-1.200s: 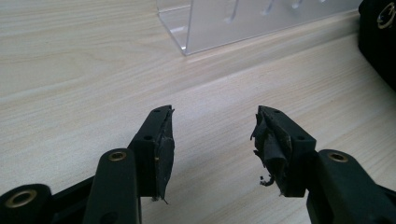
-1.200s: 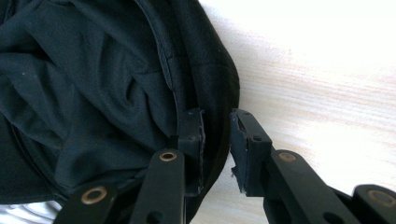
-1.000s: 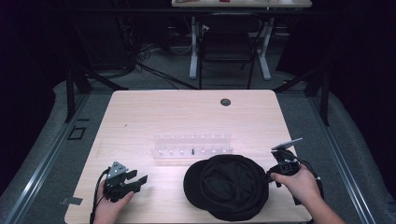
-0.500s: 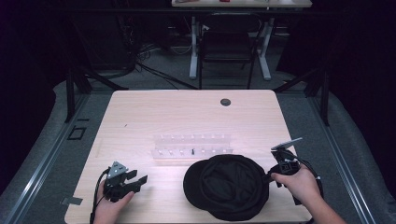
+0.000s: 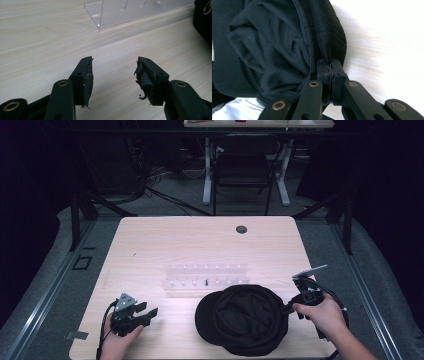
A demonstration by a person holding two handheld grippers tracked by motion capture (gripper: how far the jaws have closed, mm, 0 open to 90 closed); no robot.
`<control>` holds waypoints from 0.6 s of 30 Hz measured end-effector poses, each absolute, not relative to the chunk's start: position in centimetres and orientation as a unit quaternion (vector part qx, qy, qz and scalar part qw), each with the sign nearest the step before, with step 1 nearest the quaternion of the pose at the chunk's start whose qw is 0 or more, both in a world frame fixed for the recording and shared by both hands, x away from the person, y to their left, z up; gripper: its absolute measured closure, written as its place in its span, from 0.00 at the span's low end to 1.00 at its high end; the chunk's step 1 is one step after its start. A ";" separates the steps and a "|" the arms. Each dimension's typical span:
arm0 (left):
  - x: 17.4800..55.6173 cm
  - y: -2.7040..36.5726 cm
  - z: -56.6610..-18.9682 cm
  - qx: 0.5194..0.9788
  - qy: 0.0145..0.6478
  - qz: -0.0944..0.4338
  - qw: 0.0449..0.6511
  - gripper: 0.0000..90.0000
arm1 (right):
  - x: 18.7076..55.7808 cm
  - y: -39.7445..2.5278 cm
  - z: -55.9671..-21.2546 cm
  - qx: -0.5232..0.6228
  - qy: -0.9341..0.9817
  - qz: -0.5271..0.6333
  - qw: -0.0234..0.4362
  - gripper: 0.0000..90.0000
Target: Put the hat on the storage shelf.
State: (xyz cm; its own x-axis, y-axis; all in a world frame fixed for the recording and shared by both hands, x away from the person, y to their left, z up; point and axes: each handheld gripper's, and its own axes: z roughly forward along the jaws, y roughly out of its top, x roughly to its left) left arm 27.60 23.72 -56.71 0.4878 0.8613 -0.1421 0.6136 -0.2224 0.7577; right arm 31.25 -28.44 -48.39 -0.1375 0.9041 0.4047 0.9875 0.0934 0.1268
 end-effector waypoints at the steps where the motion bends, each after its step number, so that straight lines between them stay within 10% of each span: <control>1: 27.6 23.7 -56.7 0.766 0.481 0.156 0.396 0.53 | 31.2 -28.4 -48.1 -0.648 -0.730 -0.187 0.112 0.98; 18: 27.6 23.7 -56.7 0.767 0.480 0.157 0.396 0.53 | 30.8 -27.4 -45.4 -0.636 -0.731 -0.212 0.126 0.98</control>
State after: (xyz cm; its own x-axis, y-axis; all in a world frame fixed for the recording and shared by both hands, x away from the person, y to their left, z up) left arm 27.61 23.70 -56.73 0.4892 0.8610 -0.1393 0.6126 -0.2255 0.7576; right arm 30.84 -27.36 -45.37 -0.1585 0.8772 0.4532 0.9836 0.1001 0.1501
